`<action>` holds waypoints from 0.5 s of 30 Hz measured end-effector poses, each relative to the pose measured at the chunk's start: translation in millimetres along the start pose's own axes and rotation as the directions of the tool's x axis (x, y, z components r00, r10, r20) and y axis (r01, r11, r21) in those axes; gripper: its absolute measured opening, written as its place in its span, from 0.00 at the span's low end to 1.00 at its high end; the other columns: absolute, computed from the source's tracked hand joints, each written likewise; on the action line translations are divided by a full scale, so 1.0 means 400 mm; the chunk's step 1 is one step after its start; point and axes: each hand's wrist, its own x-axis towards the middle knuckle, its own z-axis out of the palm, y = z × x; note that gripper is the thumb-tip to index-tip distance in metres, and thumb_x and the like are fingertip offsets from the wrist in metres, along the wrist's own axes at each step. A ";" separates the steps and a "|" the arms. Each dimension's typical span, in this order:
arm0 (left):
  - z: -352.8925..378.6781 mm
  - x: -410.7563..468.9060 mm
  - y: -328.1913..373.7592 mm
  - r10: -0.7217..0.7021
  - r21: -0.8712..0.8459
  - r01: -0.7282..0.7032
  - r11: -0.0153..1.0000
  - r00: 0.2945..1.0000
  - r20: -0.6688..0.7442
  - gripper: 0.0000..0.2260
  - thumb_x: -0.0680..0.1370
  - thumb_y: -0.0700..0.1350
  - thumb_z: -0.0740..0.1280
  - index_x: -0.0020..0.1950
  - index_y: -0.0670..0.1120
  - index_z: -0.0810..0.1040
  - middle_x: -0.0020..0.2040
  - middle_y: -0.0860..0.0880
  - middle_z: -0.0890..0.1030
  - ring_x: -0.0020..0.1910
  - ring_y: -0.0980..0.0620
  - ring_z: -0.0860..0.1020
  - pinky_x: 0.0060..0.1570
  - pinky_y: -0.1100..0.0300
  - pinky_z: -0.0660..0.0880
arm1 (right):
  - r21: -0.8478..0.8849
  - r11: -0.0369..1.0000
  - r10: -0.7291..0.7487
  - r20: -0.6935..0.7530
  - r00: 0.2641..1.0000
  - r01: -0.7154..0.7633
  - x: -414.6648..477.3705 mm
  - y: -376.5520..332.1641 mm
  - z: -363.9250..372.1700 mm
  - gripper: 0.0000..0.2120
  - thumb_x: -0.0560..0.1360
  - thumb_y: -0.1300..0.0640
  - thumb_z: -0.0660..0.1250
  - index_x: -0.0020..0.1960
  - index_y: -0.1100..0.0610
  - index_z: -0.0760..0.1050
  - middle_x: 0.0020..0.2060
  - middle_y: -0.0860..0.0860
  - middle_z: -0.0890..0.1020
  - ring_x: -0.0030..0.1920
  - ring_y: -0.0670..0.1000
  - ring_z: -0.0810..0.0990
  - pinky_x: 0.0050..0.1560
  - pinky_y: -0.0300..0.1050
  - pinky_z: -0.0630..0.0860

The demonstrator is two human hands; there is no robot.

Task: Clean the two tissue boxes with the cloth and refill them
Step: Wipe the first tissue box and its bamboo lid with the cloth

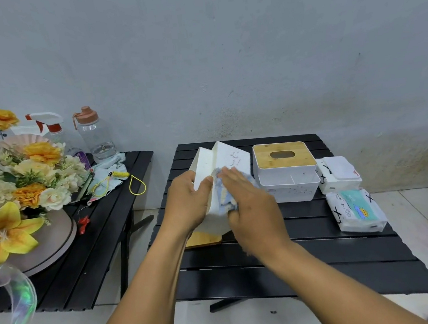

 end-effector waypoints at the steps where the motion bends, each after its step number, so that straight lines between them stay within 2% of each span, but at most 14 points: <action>1: -0.002 -0.003 0.000 0.023 0.023 -0.023 0.999 1.000 0.019 0.13 0.83 0.46 0.66 0.40 0.44 0.76 0.31 0.54 0.77 0.30 0.60 0.70 0.30 0.66 0.67 | 0.006 1.000 0.023 -0.017 1.000 -0.023 0.021 0.000 -0.011 0.30 0.71 0.69 0.62 0.73 0.57 0.71 0.72 0.51 0.73 0.74 0.46 0.66 0.74 0.47 0.64; 3: -0.004 -0.011 0.000 0.046 0.059 -0.049 0.997 0.997 0.064 0.14 0.83 0.46 0.67 0.38 0.45 0.73 0.29 0.58 0.73 0.28 0.61 0.67 0.29 0.65 0.63 | -0.021 0.996 0.084 -0.047 0.995 -0.085 0.069 0.004 -0.032 0.29 0.72 0.69 0.61 0.72 0.56 0.72 0.71 0.51 0.74 0.71 0.52 0.72 0.70 0.47 0.70; 4: -0.005 -0.014 -0.001 0.046 0.071 -0.052 0.996 0.995 0.084 0.14 0.83 0.47 0.67 0.38 0.45 0.73 0.29 0.58 0.73 0.28 0.60 0.67 0.29 0.65 0.63 | -0.043 0.992 0.112 -0.062 0.992 -0.115 0.093 0.006 -0.041 0.28 0.73 0.69 0.61 0.71 0.55 0.74 0.69 0.51 0.77 0.67 0.55 0.76 0.64 0.47 0.73; 6: -0.005 -0.021 0.002 0.045 0.067 -0.052 0.996 0.994 0.100 0.13 0.83 0.47 0.67 0.39 0.45 0.75 0.30 0.59 0.75 0.29 0.60 0.69 0.29 0.66 0.63 | -0.065 0.985 0.155 -0.096 0.983 -0.162 0.133 0.012 -0.051 0.24 0.73 0.70 0.60 0.65 0.55 0.78 0.57 0.53 0.83 0.52 0.59 0.81 0.48 0.49 0.77; 7: -0.004 -0.024 0.005 0.038 0.057 -0.044 0.997 0.994 0.099 0.12 0.83 0.47 0.67 0.39 0.48 0.75 0.30 0.60 0.76 0.29 0.61 0.71 0.29 0.67 0.64 | -0.060 0.984 0.163 -0.111 0.980 -0.171 0.146 0.012 -0.054 0.21 0.73 0.70 0.60 0.62 0.56 0.78 0.53 0.53 0.84 0.48 0.59 0.81 0.44 0.50 0.77; 8: -0.004 -0.025 0.004 0.028 0.041 -0.032 0.999 0.995 0.091 0.12 0.83 0.47 0.67 0.39 0.50 0.75 0.31 0.60 0.77 0.30 0.61 0.72 0.30 0.66 0.65 | -0.054 0.985 0.158 -0.113 0.981 -0.164 0.152 0.009 -0.053 0.21 0.73 0.70 0.60 0.61 0.56 0.78 0.55 0.53 0.83 0.49 0.58 0.80 0.45 0.51 0.77; 10: -0.001 -0.019 0.003 -0.002 0.001 0.002 1.000 0.998 0.068 0.13 0.82 0.47 0.68 0.38 0.50 0.74 0.31 0.58 0.76 0.29 0.59 0.71 0.31 0.63 0.65 | -0.078 0.989 0.123 -0.047 0.991 -0.126 0.139 -0.004 -0.041 0.24 0.74 0.68 0.60 0.68 0.56 0.74 0.67 0.52 0.77 0.66 0.58 0.75 0.61 0.53 0.73; 12: 0.002 -0.012 -0.001 -0.017 -0.069 0.021 0.997 0.998 0.053 0.14 0.81 0.42 0.69 0.37 0.47 0.71 0.30 0.54 0.73 0.30 0.56 0.69 0.32 0.60 0.65 | -0.151 0.987 0.065 0.055 0.996 -0.056 0.093 -0.027 -0.016 0.27 0.75 0.63 0.57 0.74 0.54 0.69 0.76 0.48 0.67 0.79 0.54 0.56 0.76 0.56 0.56; 13: 0.002 -0.008 0.000 -0.019 -0.105 0.023 0.994 0.999 0.041 0.15 0.80 0.36 0.69 0.36 0.46 0.70 0.29 0.55 0.72 0.29 0.57 0.67 0.32 0.61 0.65 | -0.181 0.983 0.031 0.092 0.995 -0.014 0.062 -0.042 0.001 0.30 0.73 0.60 0.54 0.75 0.53 0.67 0.78 0.46 0.63 0.80 0.53 0.49 0.78 0.57 0.49; 15: -0.006 -0.003 0.005 -0.020 -0.152 0.023 0.988 1.000 0.019 0.19 0.79 0.30 0.65 0.34 0.47 0.66 0.25 0.59 0.70 0.25 0.63 0.65 0.31 0.63 0.66 | -0.232 0.970 -0.038 0.130 0.991 0.068 0.000 -0.063 0.031 0.33 0.71 0.56 0.48 0.76 0.53 0.65 0.79 0.46 0.59 0.80 0.54 0.45 0.78 0.57 0.44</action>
